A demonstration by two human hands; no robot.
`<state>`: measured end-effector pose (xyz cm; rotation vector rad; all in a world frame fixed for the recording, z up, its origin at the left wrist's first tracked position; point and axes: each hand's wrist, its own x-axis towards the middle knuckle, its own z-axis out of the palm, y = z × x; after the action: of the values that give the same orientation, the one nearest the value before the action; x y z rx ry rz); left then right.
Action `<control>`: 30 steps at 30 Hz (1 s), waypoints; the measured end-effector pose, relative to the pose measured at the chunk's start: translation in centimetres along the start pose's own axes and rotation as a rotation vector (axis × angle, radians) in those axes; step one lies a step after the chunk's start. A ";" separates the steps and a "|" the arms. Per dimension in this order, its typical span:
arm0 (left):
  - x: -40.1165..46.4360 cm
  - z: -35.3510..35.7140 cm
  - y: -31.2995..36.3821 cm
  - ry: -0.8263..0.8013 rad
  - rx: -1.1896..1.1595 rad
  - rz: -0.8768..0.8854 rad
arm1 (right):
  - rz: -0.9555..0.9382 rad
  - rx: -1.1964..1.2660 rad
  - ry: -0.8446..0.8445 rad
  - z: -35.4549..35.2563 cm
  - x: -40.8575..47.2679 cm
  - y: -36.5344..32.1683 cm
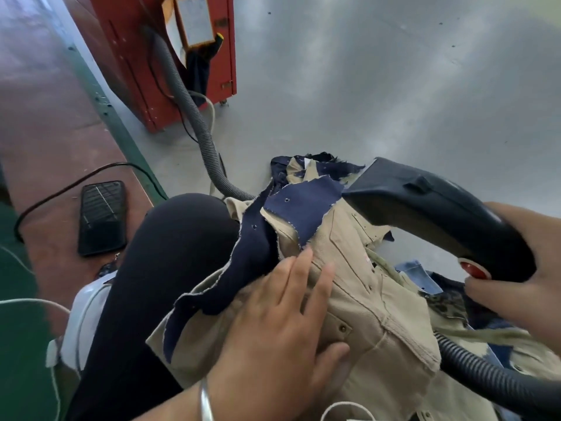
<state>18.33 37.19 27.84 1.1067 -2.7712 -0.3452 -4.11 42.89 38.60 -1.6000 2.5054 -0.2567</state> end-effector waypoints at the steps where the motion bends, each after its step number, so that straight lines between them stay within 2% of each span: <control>1: 0.0 0.1 0.2 -0.002 0.001 -0.015 | -0.031 -0.038 -0.013 -0.2 0.3 -0.1; 6: 0.2 0.5 0.9 -0.012 0.007 -0.075 | -0.199 -0.236 -0.156 -0.5 2.1 -5.5; 10: 0.3 0.8 0.9 0.001 0.035 -0.065 | -0.242 -0.395 -0.278 0.5 4.4 -9.0; 17: 0.5 1.4 0.4 0.075 0.013 -0.027 | -0.515 -0.486 -0.177 4.1 11.2 -13.5; 19: 0.5 1.5 0.6 0.083 0.012 -0.024 | -0.505 -0.474 -0.184 5.7 13.4 -15.0; 23: 0.4 1.4 0.3 0.077 -0.032 -0.030 | -0.339 -0.394 -0.127 6.6 16.4 -15.1; 26: 0.0 1.4 -0.8 0.103 -0.136 -0.028 | -0.263 -0.238 -0.094 4.4 16.4 -11.7; 28: -0.2 1.4 -1.4 0.140 -0.198 -0.034 | -0.261 -0.074 -0.099 2.6 14.3 -8.9; 30: -0.5 1.4 -1.6 0.170 -0.226 -0.050 | -0.243 -0.012 -0.098 1.3 10.8 -6.5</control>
<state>19.47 36.66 26.09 1.0961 -2.4888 -0.5292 -2.59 30.27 38.41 -1.8738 2.2448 -0.1865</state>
